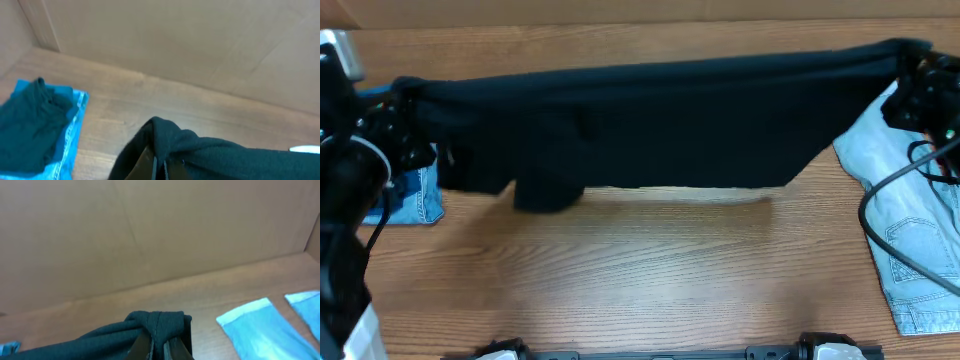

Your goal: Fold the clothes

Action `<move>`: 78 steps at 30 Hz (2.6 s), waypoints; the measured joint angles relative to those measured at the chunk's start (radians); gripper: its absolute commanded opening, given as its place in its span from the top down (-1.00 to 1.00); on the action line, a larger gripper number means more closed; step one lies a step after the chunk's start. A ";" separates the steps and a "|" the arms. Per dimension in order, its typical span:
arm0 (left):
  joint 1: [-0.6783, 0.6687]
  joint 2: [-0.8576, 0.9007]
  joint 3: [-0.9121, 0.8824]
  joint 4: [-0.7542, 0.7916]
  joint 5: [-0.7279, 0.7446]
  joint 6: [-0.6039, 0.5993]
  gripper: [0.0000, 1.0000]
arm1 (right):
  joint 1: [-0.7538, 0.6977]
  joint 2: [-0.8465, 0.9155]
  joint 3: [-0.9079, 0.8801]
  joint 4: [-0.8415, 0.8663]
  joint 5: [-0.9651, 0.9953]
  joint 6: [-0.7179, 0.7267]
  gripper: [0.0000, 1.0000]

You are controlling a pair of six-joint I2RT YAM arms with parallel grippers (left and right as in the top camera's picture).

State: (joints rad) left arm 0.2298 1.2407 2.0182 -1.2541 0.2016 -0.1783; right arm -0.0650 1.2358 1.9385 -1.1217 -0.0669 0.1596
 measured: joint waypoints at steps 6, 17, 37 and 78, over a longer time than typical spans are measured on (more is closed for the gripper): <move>0.000 0.022 0.000 0.015 0.001 0.000 0.92 | 0.000 0.033 0.011 -0.005 0.006 -0.003 0.92; -0.007 0.475 -0.003 0.286 0.098 -0.001 0.92 | 0.009 0.536 0.014 0.181 -0.081 -0.027 0.93; -0.029 0.573 0.156 -0.146 0.285 0.046 0.92 | -0.001 0.571 0.156 -0.296 -0.032 -0.030 0.92; -0.127 0.706 -0.412 -0.209 0.003 0.127 -0.25 | -0.001 0.576 -0.443 -0.320 0.041 -0.030 0.92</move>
State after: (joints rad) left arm 0.1024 1.9472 1.6066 -1.4628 0.2043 -0.0513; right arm -0.0658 1.8122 1.4952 -1.4414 -0.0257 0.1299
